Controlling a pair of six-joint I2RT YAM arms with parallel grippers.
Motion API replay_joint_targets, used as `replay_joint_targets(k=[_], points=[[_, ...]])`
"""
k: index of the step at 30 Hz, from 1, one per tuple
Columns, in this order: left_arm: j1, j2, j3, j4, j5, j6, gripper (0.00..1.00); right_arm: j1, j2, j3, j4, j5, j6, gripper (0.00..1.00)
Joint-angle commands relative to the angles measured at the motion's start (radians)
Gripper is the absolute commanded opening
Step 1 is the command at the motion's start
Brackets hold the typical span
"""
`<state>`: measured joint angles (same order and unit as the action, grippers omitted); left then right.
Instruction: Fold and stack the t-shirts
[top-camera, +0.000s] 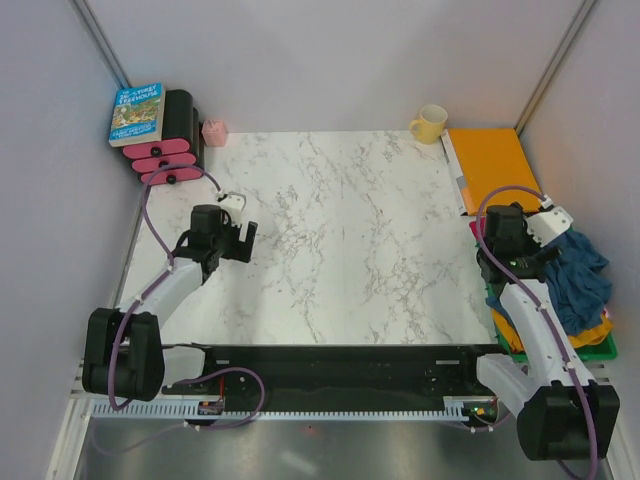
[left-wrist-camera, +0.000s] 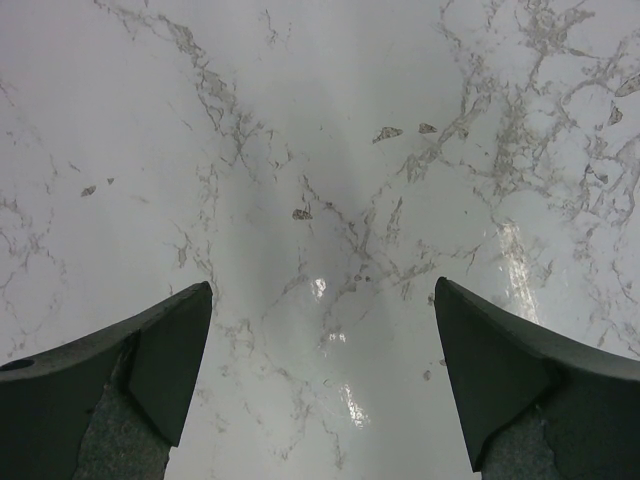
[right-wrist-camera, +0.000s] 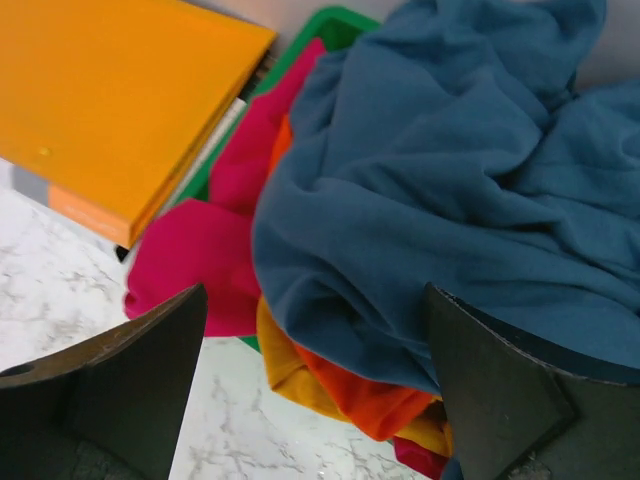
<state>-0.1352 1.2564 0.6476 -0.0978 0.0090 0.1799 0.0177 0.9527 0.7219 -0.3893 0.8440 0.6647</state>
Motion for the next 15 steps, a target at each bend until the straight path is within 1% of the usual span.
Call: replay_joint_targets(k=[1, 5, 7, 8, 10, 11, 13, 14, 15], points=[[0.003, 0.000, 0.014, 0.024, 0.017, 0.012, 0.99, -0.048, 0.020, -0.029, -0.039, -0.056, 0.044, 0.96], [0.002, 0.000, 0.023, 0.020, 0.020, 0.006, 0.99, -0.081, 0.058, -0.027, -0.039, -0.074, 0.055, 0.95], [0.003, 0.000, 0.023, 0.020, 0.019, 0.007, 0.99, -0.085, 0.070, -0.027, -0.037, -0.075, 0.058, 0.91], [0.003, 0.001, 0.024, 0.020, 0.022, 0.007, 0.99, -0.087, 0.073, -0.027, -0.036, -0.077, 0.059, 0.83], [0.003, 0.006, 0.021, 0.020, 0.022, 0.007, 0.99, -0.085, 0.074, -0.033, -0.031, -0.082, 0.062, 0.76], [0.003, 0.006, 0.021, 0.020, 0.025, 0.007, 0.99, -0.087, 0.070, -0.036, -0.029, -0.082, 0.062, 0.68], [0.003, 0.012, 0.023, 0.021, 0.023, 0.007, 0.99, -0.087, 0.049, -0.053, -0.013, -0.086, 0.064, 0.59], [0.003, 0.014, 0.024, 0.020, 0.023, 0.006, 0.99, -0.085, 0.041, -0.059, -0.005, -0.097, 0.053, 0.45], [0.003, 0.015, 0.027, 0.021, 0.023, 0.004, 0.99, -0.087, 0.031, -0.062, 0.015, -0.108, 0.044, 0.37]])
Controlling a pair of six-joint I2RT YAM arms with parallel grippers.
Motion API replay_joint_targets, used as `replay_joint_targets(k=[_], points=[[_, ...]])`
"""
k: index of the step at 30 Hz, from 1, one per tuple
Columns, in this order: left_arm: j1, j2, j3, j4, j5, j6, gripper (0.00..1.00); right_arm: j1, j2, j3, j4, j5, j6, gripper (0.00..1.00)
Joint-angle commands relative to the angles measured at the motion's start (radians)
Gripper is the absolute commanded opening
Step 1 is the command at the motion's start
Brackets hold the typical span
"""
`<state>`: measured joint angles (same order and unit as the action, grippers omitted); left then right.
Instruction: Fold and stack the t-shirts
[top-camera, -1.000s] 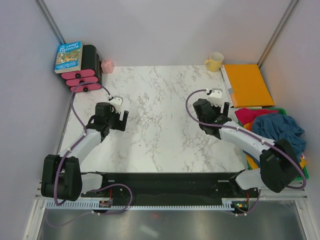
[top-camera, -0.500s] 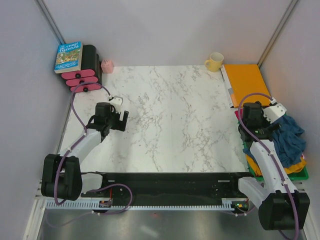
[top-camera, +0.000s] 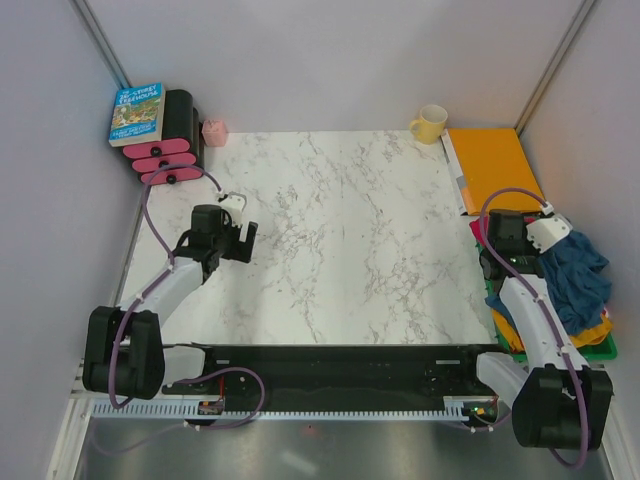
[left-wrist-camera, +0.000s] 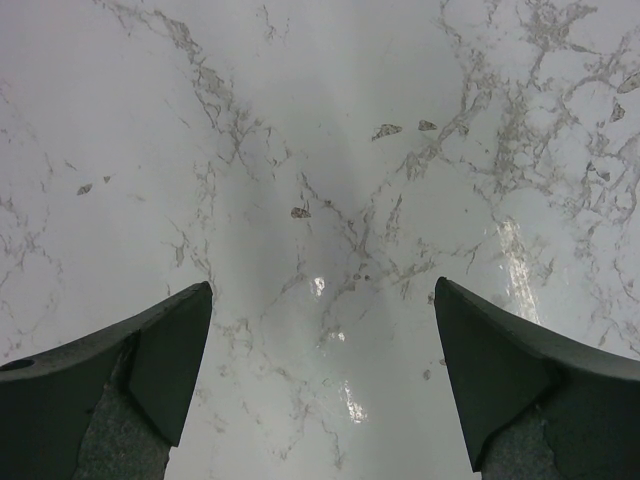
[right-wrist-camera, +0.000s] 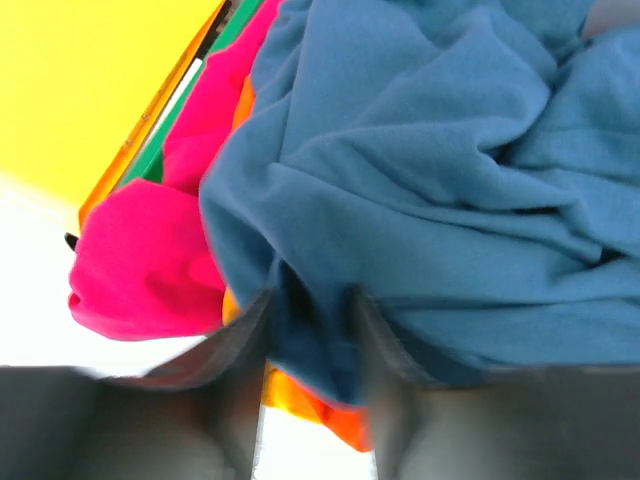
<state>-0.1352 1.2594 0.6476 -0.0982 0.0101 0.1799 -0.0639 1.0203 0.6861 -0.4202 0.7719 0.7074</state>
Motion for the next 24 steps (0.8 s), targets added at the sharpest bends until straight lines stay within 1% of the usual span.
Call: replay_joint_targets(k=[1, 2, 3, 4, 7, 8, 9, 10, 12, 13, 14, 15, 16, 18, 19, 20, 21, 22, 23, 24], points=[[0.003, 0.014, 0.027, 0.022, 0.022, 0.004, 0.99, -0.004, -0.043, -0.028, 0.052, -0.048, -0.008, 0.28], [0.003, 0.014, 0.027, 0.020, 0.022, 0.004, 0.99, -0.002, -0.045, -0.026, 0.057, -0.068, -0.019, 0.13], [0.003, 0.012, 0.027, 0.020, 0.021, 0.004, 0.99, -0.002, -0.049, -0.023, 0.058, -0.074, -0.023, 0.04], [0.003, 0.011, 0.026, 0.020, 0.019, 0.006, 0.99, -0.004, -0.055, -0.017, 0.063, -0.088, -0.029, 0.00], [0.003, -0.008, 0.020, 0.018, 0.021, 0.006, 0.99, 0.016, -0.123, -0.033, 0.144, -0.193, -0.089, 0.00], [0.003, -0.021, 0.015, 0.017, 0.022, 0.009, 0.99, 0.045, -0.162, -0.037, 0.206, -0.262, -0.129, 0.00], [0.003, -0.032, 0.015, 0.015, 0.022, 0.010, 0.99, 0.058, -0.175, -0.028, 0.225, -0.287, -0.143, 0.00], [0.003, -0.041, 0.014, 0.015, 0.021, 0.010, 0.99, 0.114, -0.181, -0.014, 0.230, -0.289, -0.149, 0.00], [0.003, -0.067, 0.015, 0.008, 0.019, 0.010, 0.99, 0.160, -0.160, 0.048, 0.235, -0.316, -0.189, 0.00], [0.003, -0.075, 0.018, 0.003, 0.022, 0.012, 0.99, 0.214, -0.148, 0.071, 0.230, -0.322, -0.195, 0.00], [0.003, -0.095, 0.027, -0.001, 0.022, 0.012, 0.99, 0.243, -0.114, 0.093, 0.236, -0.335, -0.213, 0.00], [0.003, -0.103, 0.033, -0.014, 0.024, 0.015, 0.99, 0.272, -0.094, 0.148, 0.236, -0.364, -0.247, 0.00], [0.003, -0.113, 0.038, -0.020, 0.030, 0.018, 0.99, 0.336, -0.069, 0.177, 0.230, -0.361, -0.259, 0.00], [0.006, -0.141, 0.063, -0.035, 0.033, 0.023, 0.99, 0.398, 0.000, 0.269, 0.221, -0.371, -0.285, 0.00], [0.008, -0.150, 0.070, -0.050, 0.040, 0.024, 0.99, 0.459, 0.020, 0.295, 0.219, -0.364, -0.302, 0.00], [0.009, -0.161, 0.089, -0.058, 0.045, 0.027, 0.99, 0.487, 0.070, 0.323, 0.225, -0.365, -0.312, 0.00], [0.012, -0.179, 0.095, -0.064, 0.047, 0.029, 0.99, 0.518, 0.095, 0.384, 0.225, -0.362, -0.325, 0.00], [0.014, -0.186, 0.104, -0.080, 0.053, 0.032, 0.99, 0.589, 0.122, 0.413, 0.225, -0.326, -0.345, 0.00], [0.016, -0.192, 0.121, -0.089, 0.056, 0.032, 0.99, 0.623, 0.179, 0.443, 0.230, -0.319, -0.362, 0.00], [0.017, -0.195, 0.129, -0.095, 0.059, 0.036, 0.99, 0.659, 0.208, 0.508, 0.230, -0.313, -0.376, 0.00]])
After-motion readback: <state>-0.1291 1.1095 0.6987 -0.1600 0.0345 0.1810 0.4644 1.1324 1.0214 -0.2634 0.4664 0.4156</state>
